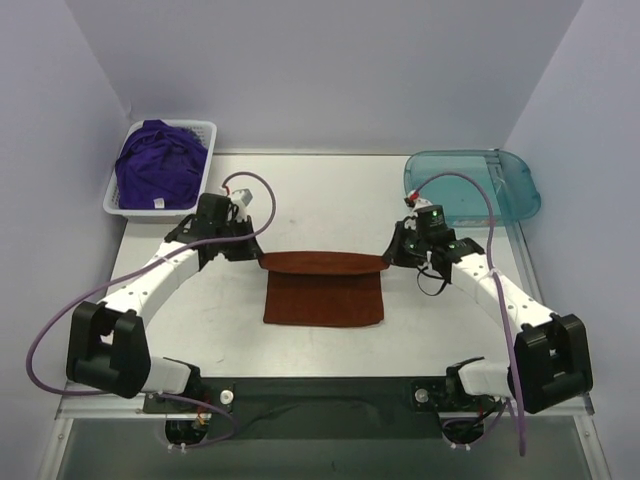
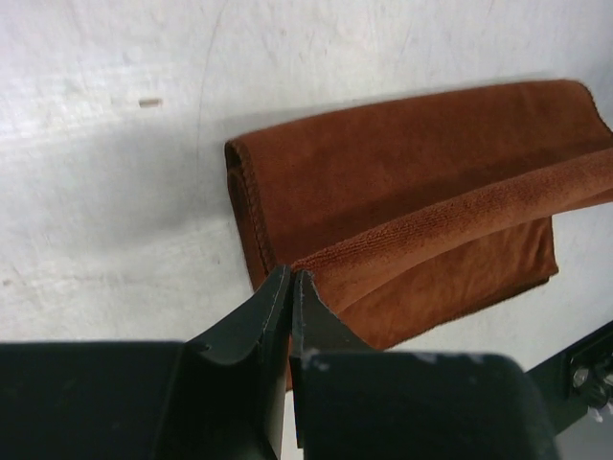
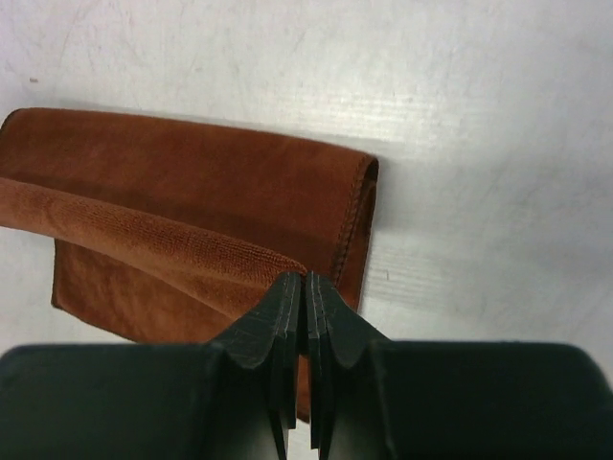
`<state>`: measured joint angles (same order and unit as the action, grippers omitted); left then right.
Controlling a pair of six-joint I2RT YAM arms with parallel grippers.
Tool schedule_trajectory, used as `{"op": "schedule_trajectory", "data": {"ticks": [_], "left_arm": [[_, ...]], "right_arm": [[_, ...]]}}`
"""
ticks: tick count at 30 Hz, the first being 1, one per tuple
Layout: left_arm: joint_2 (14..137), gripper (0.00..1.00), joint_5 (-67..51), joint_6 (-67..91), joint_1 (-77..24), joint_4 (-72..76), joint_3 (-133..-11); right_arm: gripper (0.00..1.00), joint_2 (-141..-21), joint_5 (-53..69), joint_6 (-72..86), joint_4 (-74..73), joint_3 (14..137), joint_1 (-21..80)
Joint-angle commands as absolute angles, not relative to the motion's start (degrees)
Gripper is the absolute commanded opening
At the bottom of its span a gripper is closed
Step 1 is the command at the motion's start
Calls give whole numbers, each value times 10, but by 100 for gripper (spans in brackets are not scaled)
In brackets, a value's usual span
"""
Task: Fold and stack the towels
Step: Fold the towel
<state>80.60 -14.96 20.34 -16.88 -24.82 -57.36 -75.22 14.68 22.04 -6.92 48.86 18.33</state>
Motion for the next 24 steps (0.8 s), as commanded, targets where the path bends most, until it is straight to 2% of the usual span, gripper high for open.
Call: {"op": "schedule_trajectory", "data": {"ticks": [1,10,19,24], "left_arm": [[762,4,-184,204,-166,-250,-530],[697,4,-207,232,-167,-255,-410],[795,8,-232,230,-171,-264,-395],[784,9,-225,228,-175,-266,-394]], "right_arm": [[0,-709,159,250,-76,447,181],[0,-668,203,295,-86,351,182],[0,-732,191,287,-80,330,183],[0,-738,193,283,-80,327,186]]}}
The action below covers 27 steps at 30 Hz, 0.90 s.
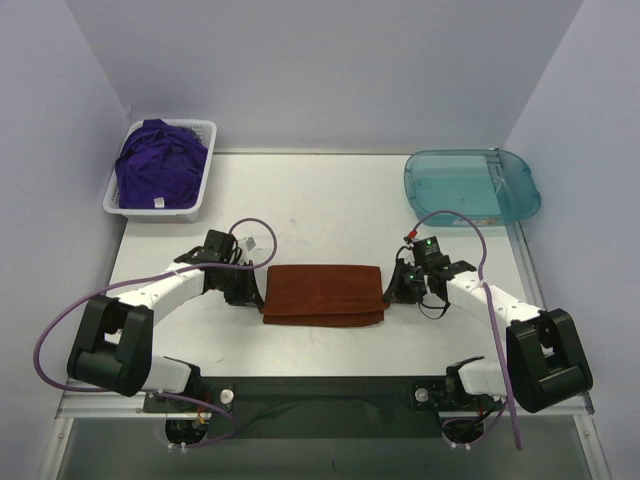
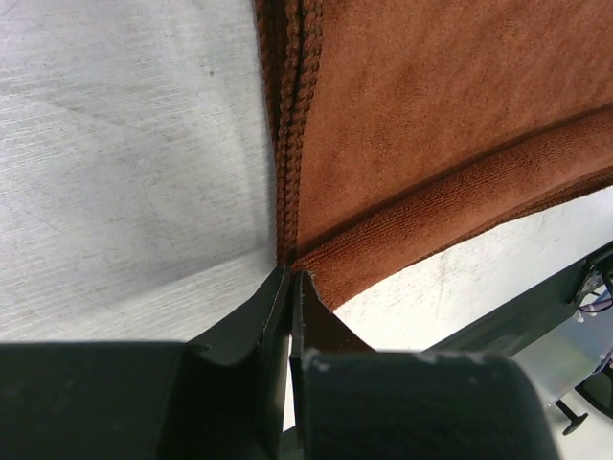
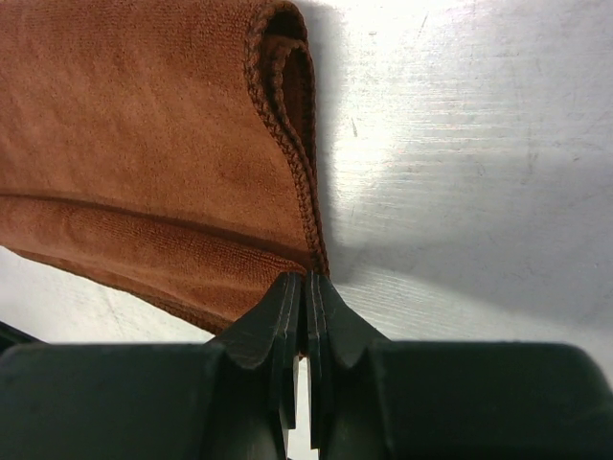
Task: Fold and stack the towels
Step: Fold the towel
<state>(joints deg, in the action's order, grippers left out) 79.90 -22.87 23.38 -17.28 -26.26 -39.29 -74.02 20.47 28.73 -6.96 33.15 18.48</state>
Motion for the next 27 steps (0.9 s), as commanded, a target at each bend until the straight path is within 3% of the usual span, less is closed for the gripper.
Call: {"op": "schedule_trajectory", "data": {"ticks": [1,10,15,17,19,21,23,27], "left_arm": [[778,10,-222,229,-175,-267,-393],[767,11,-224,232,-176,-272,-403],[757,20,-221,235,-177,-282,-404],[748,30,-223,238,-177,-290,-403],[733,55,-229,243,-178,-301,-401],[704,79,-230,247,-179,-311,-401],[680,86,-228,254,-184,-325,-403],[624,87,-207,288,-197,-344,-430]], "right_arm": [[0,-736,193,284,-80,328,187],[0,-715,192,284,-91,338,187],[3,-707,192,288,-105,338,188],[21,-701,201,289,-115,337,191],[35,-686,209,290,-125,338,196],[42,-657,214,291,-147,343,211],[47,-629,210,291,-171,357,232],[47,-570,194,295,-190,388,257]]}}
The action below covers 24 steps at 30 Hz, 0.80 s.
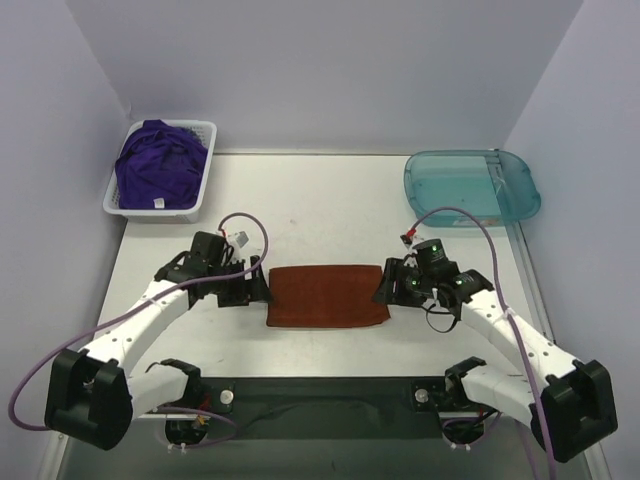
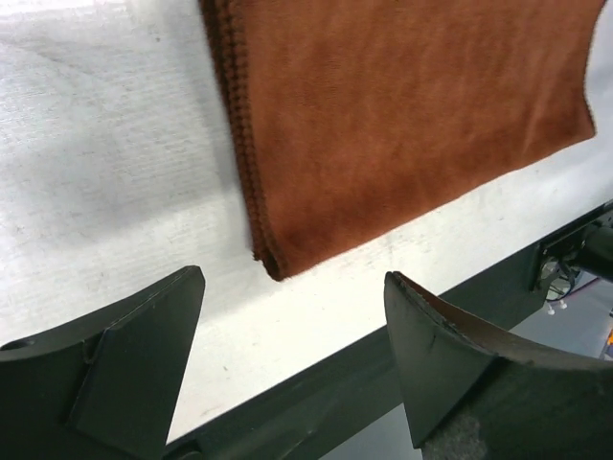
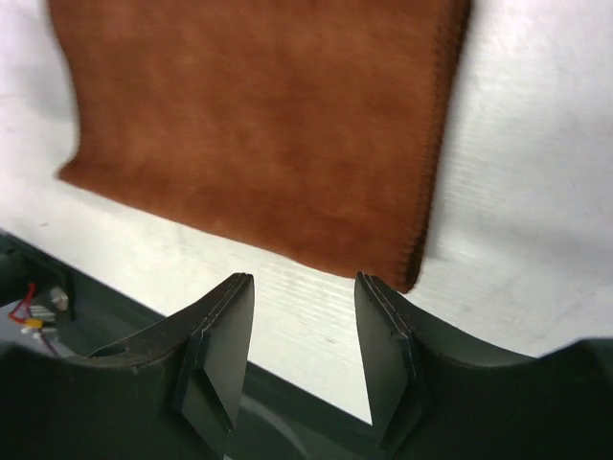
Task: Fold and stack the towels
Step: Fold the towel
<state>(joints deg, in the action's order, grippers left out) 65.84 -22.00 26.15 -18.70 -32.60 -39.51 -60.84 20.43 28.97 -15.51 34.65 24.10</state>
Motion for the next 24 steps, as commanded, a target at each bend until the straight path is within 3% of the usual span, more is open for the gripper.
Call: {"op": "schedule_trajectory", "data": {"ticks": [1,9,17,24], "left_arm": [[621,86,-201,296,-216,-343,-439],[704,67,-102,366,-368,-317,-523],[787,49,-75,393,-402,-257,-419],[778,43,-51,412,-401,-252,-352]], "right_arm": [[46,-566,193,298,-190,395,258],[36,-625,168,366,-140,384,274],[33,-652,172,434,-65,267,282],[29,-622,152,443,-76,232,279]]}}
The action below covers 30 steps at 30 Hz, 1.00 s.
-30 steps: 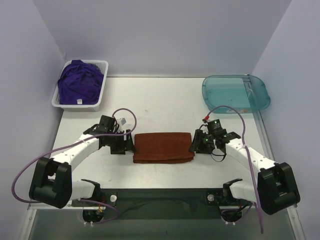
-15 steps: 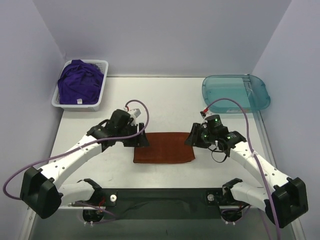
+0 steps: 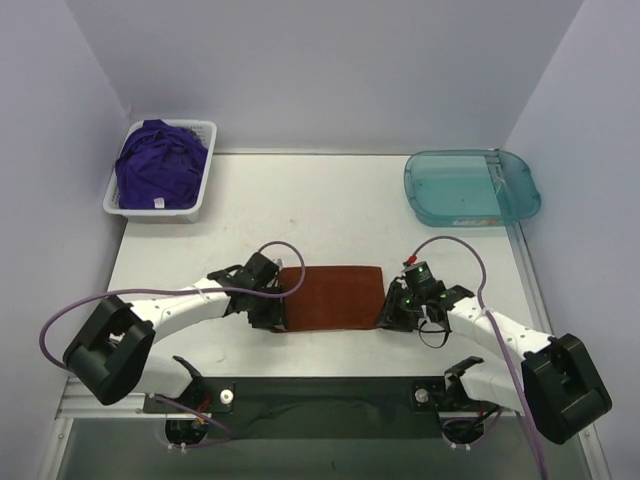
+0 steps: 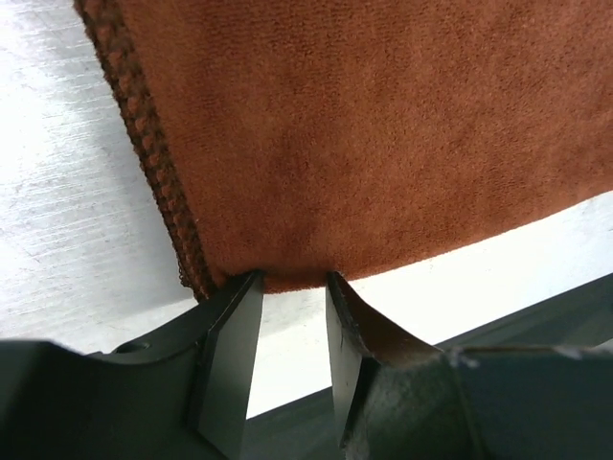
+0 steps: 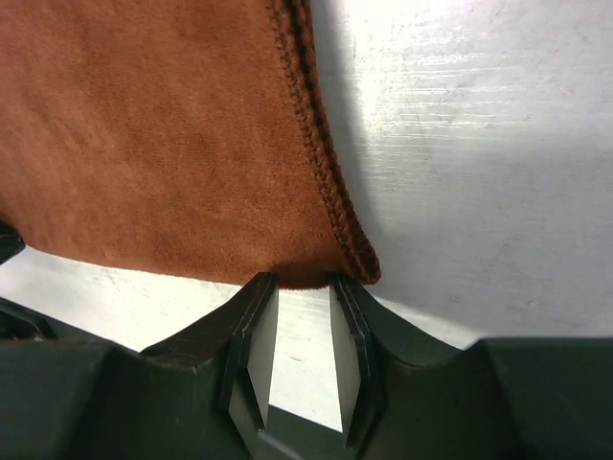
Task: Fold and stack the towels
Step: Fold the towel
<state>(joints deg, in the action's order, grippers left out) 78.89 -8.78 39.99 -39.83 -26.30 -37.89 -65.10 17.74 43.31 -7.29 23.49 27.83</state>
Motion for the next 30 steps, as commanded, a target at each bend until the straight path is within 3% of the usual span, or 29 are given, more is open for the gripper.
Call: {"op": "schedule_trajectory", "data": {"ticks": [1,3,6,8,9,12,18,30], "left_arm": [[769,44,-43,414,-400,-257,-350],[741,45,-26,415,-400,-276,-353],[701,59,-7,414,-402,-295,-370],[671,72,-4,418,-402,-294,-383],[665,75,8,421,-402,-287,-401],[657,82,27,422,-403,-239,-424],[735,77,54,434,-395,-82,-457],[898,65,4,483,-302,150,-357]], "right_arm": [[29,-614,149,440,-81,236,279],[29,-588,140,432,-92,247,279],[32,-556,144,426,-94,264,279],[41,-541,150,430,-56,273,280],[52,-541,149,434,-36,275,280],[67,-564,140,454,94,286,281],[80,-683,135,472,309,313,290],[82,-937,142,501,607,224,263]]}}
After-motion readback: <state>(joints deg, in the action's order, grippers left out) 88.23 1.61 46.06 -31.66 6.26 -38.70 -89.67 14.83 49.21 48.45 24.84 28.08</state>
